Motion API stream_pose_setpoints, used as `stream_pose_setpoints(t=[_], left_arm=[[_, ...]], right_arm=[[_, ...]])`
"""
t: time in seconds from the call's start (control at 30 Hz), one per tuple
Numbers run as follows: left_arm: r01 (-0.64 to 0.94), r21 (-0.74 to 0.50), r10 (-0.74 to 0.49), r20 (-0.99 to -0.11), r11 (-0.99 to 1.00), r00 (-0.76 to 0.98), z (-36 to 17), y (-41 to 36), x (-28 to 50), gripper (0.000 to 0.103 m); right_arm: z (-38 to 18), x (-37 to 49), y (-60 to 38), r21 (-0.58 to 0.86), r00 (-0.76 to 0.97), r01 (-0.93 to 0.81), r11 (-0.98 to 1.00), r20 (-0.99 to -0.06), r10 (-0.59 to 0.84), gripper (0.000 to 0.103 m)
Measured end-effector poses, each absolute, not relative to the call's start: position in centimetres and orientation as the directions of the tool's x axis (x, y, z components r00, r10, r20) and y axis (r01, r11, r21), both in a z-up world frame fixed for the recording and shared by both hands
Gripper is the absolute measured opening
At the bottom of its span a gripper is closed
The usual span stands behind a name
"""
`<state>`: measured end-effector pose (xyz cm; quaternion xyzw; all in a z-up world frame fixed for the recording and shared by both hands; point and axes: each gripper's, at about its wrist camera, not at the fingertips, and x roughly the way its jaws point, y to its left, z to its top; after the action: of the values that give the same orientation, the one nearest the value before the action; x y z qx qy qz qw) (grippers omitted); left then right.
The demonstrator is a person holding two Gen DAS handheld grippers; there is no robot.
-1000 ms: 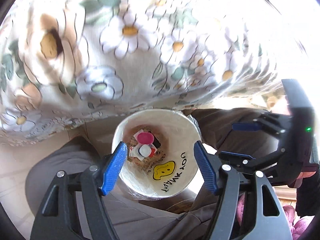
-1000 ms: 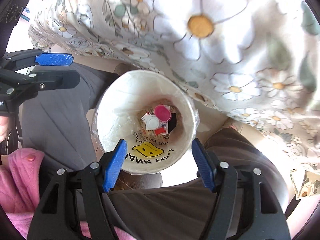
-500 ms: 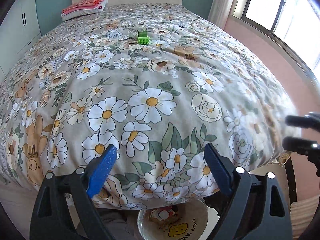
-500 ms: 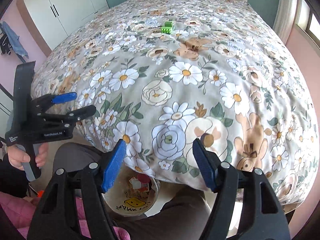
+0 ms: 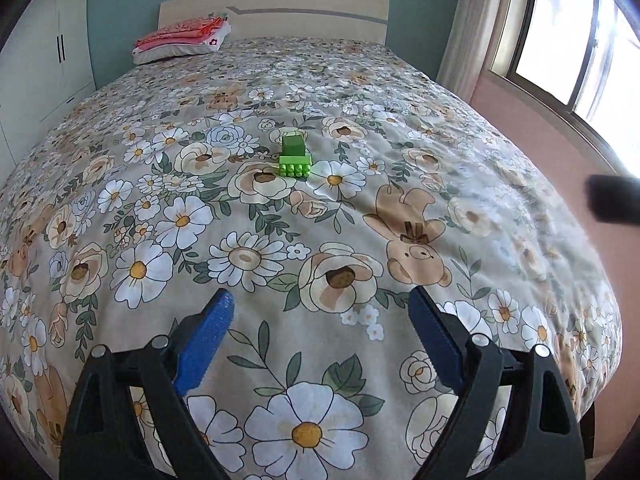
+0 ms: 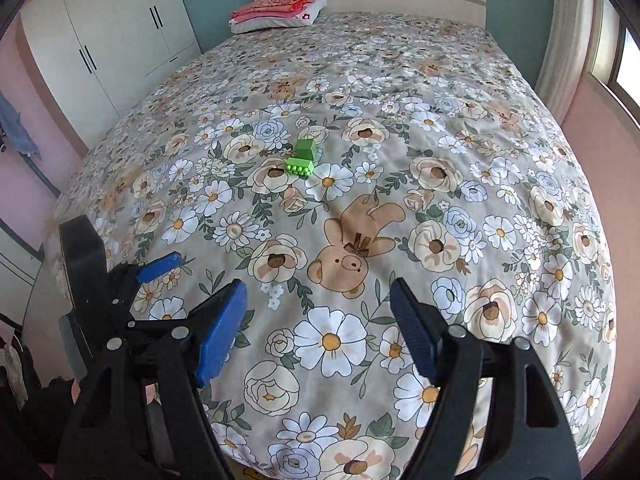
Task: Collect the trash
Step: 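Move both open tools back over the bed toward the green blocks, then grasp the flat green block with the left tool while the right tool grasps the green cube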
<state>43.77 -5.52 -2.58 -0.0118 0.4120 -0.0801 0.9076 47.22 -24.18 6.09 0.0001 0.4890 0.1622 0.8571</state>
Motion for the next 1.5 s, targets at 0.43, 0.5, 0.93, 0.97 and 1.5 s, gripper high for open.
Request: stream_pose_setpoints(t=[0.43, 0.5, 0.93, 0.97, 1.5], left_arm=[[0.161, -0.244, -0.289, -0.702, 0.956, 0.651, -6.1, -4.6, 56.8, 0.09], [0.172, -0.265, -0.312, -0.7, 0.949, 0.643, -7.0, -4.4, 58.4, 0.09], [0.215, -0.31, -0.375, -0.705, 0.926, 0.601, -11.1, -4.7, 64.5, 0.067], [0.216, -0.301, -0.369, -0.711, 0.929, 0.598, -11.3, -4.7, 64.8, 0.066], [0.226, -0.289, -0.366, -0.727, 0.93, 0.58, -12.2, -4.0, 65.5, 0.048]], right_arm=[[-0.3, 67.5, -18.2, 0.144, 0.329, -0.256, 0.956, -0.917, 0.226, 0.074], [-2.3, 70.4, -17.4, 0.123, 0.293, -0.24, 0.963, -0.936, 0.193, 0.074], [-9.2, 79.4, -12.8, 0.248, 0.133, -0.25, 0.936, -0.948, 0.287, 0.074], [-9.6, 79.6, -12.5, 0.243, 0.127, -0.251, 0.937, -0.951, 0.28, 0.074], [-12.7, 79.2, -9.4, 0.191, 0.09, -0.296, 0.936, -0.97, 0.226, 0.033]])
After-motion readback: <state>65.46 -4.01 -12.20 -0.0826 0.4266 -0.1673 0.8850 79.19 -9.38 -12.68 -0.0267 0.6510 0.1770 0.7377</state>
